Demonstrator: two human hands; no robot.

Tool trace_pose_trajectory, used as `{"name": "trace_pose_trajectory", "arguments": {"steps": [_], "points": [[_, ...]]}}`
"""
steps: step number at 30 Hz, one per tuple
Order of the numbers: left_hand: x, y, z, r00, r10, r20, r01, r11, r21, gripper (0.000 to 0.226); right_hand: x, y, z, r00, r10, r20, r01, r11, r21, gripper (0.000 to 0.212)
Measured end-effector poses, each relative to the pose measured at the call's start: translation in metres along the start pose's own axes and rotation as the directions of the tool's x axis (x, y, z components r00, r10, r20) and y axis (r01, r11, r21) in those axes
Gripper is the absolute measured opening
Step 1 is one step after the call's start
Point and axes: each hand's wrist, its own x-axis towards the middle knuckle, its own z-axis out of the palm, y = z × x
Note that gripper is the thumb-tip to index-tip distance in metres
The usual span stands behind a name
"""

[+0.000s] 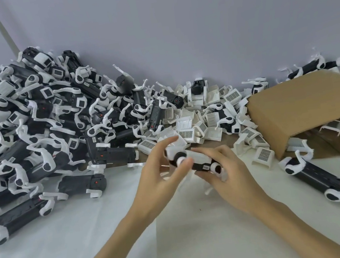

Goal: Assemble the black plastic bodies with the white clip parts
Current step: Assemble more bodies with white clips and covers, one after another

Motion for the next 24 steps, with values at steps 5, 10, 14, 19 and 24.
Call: {"name": "trace_pose_trajectory", "arguments": {"steps": [5,10,14,19,24], "points": [[0.000,-0.012,0.002,0.985,-0.131,-0.108,0.116,0.984,-0.137,0.027,0.002,-0.006,-0.005,0.985,0.134,0.110,-0.151,0.974,0.170,0.043],[0.000,-0.020,-0.007,0.983,-0.125,-0.137,0.097,0.976,-0.193,0.035,0.007,-0.008,-0.012,0.920,0.256,0.297,-0.354,0.868,0.349,0.037],[0.000,-0.029,-0.007,0.985,-0.140,-0.098,0.118,0.972,-0.205,0.035,0.010,-0.012,-0.019,0.880,0.327,0.345,-0.451,0.804,0.388,0.032],[0.001,-0.040,-0.008,0.981,-0.091,-0.170,0.059,0.981,-0.184,0.050,0.035,-0.010,-0.051,0.735,0.496,0.463,-0.677,0.495,0.544,0.063],[0.002,-0.045,-0.009,0.983,-0.122,-0.140,0.104,0.986,-0.131,0.048,0.073,0.006,-0.120,0.943,0.188,0.276,-0.241,-0.187,0.952,0.082]]}}
